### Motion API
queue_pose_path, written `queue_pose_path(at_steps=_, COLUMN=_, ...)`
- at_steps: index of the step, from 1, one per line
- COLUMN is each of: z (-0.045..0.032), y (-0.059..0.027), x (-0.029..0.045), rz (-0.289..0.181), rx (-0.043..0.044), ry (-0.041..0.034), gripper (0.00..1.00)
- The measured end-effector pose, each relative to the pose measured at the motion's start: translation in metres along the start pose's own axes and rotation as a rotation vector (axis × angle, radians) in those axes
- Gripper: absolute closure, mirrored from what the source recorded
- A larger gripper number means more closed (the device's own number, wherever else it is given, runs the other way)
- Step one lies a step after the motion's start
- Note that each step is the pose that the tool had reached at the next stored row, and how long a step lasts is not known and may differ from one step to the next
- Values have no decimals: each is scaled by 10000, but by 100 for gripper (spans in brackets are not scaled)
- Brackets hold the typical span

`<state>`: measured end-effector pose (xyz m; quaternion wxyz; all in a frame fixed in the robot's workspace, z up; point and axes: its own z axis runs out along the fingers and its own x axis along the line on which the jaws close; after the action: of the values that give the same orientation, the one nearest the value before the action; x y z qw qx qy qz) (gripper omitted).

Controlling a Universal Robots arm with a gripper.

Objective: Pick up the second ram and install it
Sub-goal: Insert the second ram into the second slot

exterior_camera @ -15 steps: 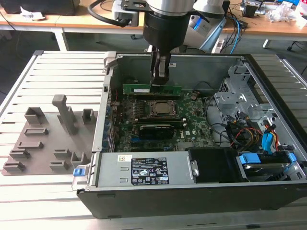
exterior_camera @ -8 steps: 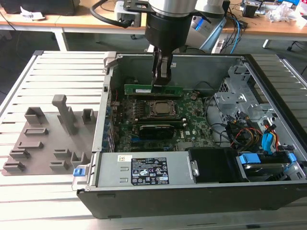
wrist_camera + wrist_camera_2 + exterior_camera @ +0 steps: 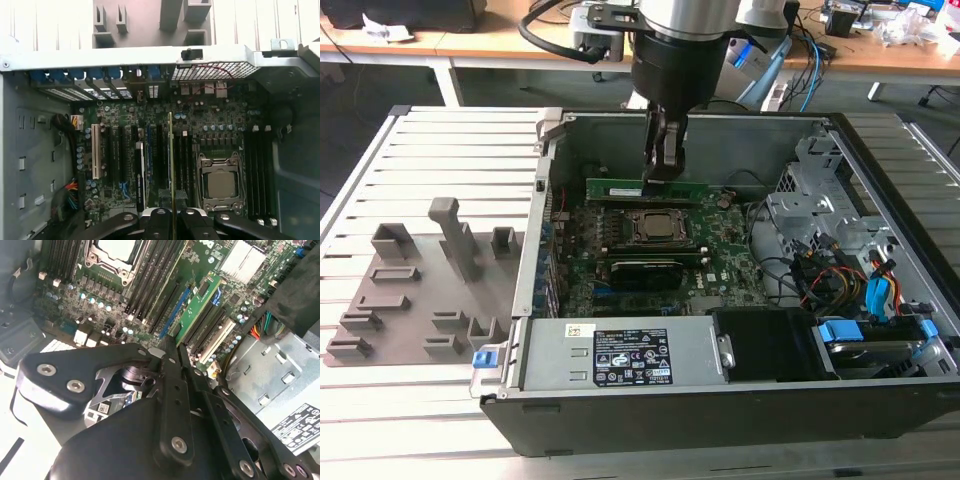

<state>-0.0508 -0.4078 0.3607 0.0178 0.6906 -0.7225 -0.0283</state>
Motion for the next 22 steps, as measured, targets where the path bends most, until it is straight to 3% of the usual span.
queue_pose_path(at_steps=5, z=20, y=-11, x=0, rz=1, rx=0, ry=-1, gripper=86)
queue_pose_path(at_steps=13, z=128, y=-76, x=-1, rz=0, rx=-15, ry=0, gripper=86)
queue_pose_path(at_steps=22, z=148, y=-125, x=-4, rz=2, rx=-14, ry=16, gripper=86)
